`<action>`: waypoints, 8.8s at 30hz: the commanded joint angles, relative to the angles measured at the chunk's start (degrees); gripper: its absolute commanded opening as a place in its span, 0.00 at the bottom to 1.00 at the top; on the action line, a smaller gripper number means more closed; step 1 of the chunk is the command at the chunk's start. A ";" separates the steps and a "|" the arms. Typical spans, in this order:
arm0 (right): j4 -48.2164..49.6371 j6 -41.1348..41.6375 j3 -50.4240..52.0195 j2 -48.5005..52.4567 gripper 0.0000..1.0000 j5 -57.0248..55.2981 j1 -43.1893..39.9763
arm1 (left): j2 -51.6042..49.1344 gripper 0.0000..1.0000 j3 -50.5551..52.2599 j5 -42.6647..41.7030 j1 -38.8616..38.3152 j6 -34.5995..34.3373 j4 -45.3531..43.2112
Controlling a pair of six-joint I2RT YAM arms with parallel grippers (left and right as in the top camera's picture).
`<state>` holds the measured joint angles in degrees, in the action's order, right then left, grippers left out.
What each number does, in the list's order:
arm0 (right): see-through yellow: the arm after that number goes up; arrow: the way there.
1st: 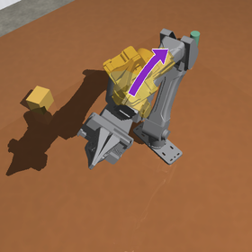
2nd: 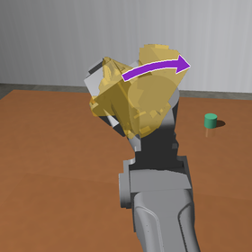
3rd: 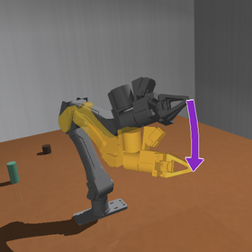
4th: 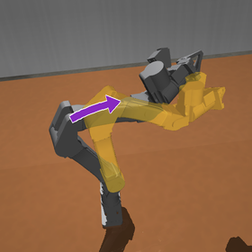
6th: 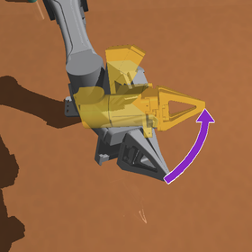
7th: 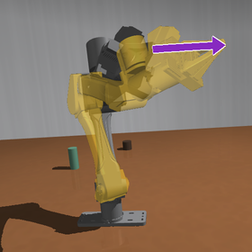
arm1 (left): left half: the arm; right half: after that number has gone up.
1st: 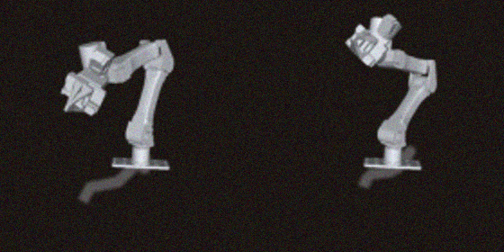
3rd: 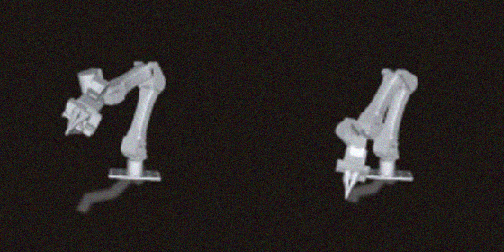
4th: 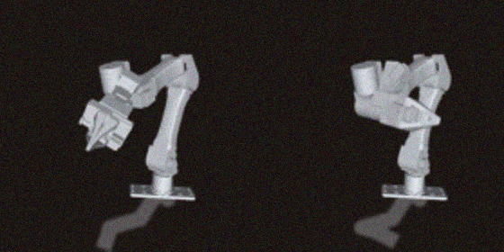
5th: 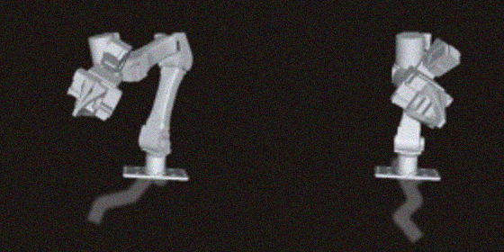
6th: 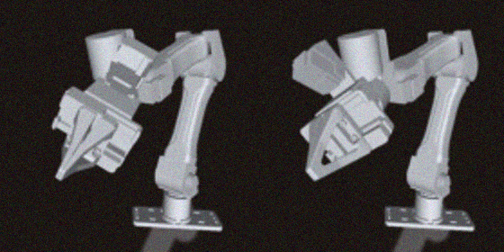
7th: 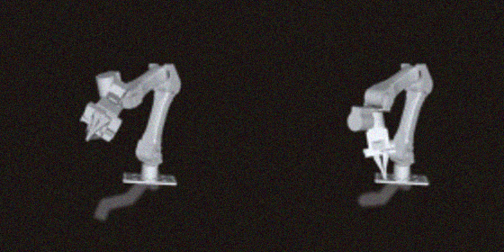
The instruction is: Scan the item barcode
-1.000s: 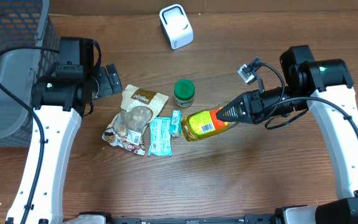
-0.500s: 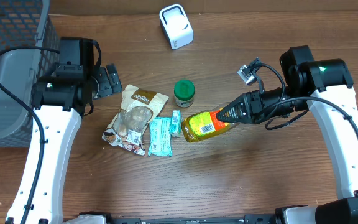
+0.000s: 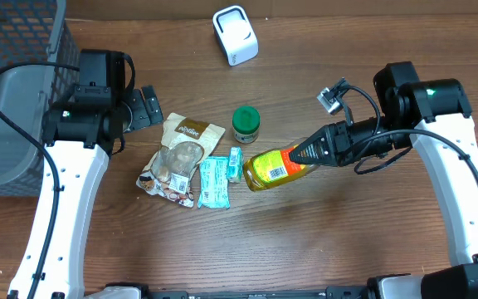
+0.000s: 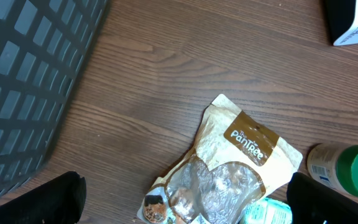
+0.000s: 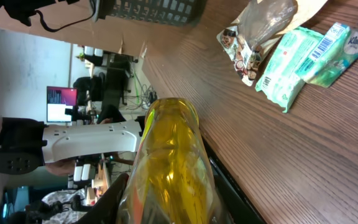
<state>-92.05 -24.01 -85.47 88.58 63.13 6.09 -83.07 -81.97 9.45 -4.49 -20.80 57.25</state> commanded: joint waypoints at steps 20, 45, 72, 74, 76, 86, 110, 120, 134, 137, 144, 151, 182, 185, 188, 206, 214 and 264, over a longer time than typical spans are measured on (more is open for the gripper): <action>0.02 -0.55 0.02 -1.22 0.25 0.92 0.35 | 0.24 1.00 -0.68 -0.09 -0.04 0.02 -0.11; 3.78 0.17 0.02 -1.22 0.21 0.37 0.33 | 0.24 1.00 -0.68 -0.09 -0.02 0.02 -0.11; 26.71 42.29 -20.57 -1.14 0.15 -48.63 0.46 | 0.24 1.00 -0.68 -0.09 -0.02 0.02 -0.11; 31.78 43.91 -21.07 -1.14 0.15 -53.11 1.01 | 0.24 1.00 -0.68 -0.09 -0.02 0.02 -0.11; 35.36 45.18 -21.05 -0.92 0.15 -56.98 1.79 | 0.24 1.00 -0.68 -0.09 -0.02 0.02 -0.11; 46.38 40.30 -21.05 3.93 0.15 -82.86 13.73 | 0.24 1.00 -0.68 -0.07 -0.02 0.02 -0.11; 66.60 31.82 -21.05 16.11 0.04 -82.47 18.64 | 0.24 1.00 -0.68 -0.09 -0.02 0.02 -0.11; 68.78 28.35 -21.05 24.44 0.04 -85.57 18.58 | 0.24 1.00 -0.68 -0.07 -0.02 0.02 -0.11; 76.32 21.84 -21.00 30.95 0.04 -85.40 18.91 | 0.24 1.00 -0.68 -0.09 -0.02 0.02 -0.11; 80.35 14.80 -21.00 33.44 0.04 -85.61 19.50 | 0.24 1.00 -0.68 -0.09 -0.02 0.02 -0.11; 91.34 -2.12 -21.00 38.32 0.04 -92.13 22.82 | 0.24 1.00 -0.68 -0.09 -0.02 0.02 -0.11; 101.07 -16.41 -21.00 43.45 0.04 -97.94 25.35 | 0.22 1.00 -0.68 -0.09 -0.02 0.00 -0.11; 61.42 16.24 -21.05 16.65 0.04 -95.78 21.75 | 0.24 1.00 -0.68 -0.09 -0.02 0.02 -0.11; 49.53 22.43 -21.05 14.86 0.05 -93.46 19.23 | 0.24 1.00 -0.68 -0.07 -0.02 0.00 -0.11; 39.34 27.02 -21.05 14.67 0.05 -90.71 15.78 | 0.24 1.00 -0.68 -0.09 -0.02 0.02 -0.11; 18.58 42.25 -7.87 14.73 0.13 -70.10 -4.39 | 0.24 1.00 -0.68 -0.09 -0.02 0.02 -0.11; 24.63 42.25 0.31 14.73 0.25 -70.10 -4.57 | 0.24 1.00 -0.68 -0.07 -0.02 0.00 -0.11; 52.87 50.12 0.98 15.06 1.00 -54.21 11.54 | 0.24 1.00 -0.68 -0.09 -0.02 0.02 -0.11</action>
<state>-41.32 23.14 -83.83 104.01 6.26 13.67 -83.07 -81.97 9.45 -4.49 -20.82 57.28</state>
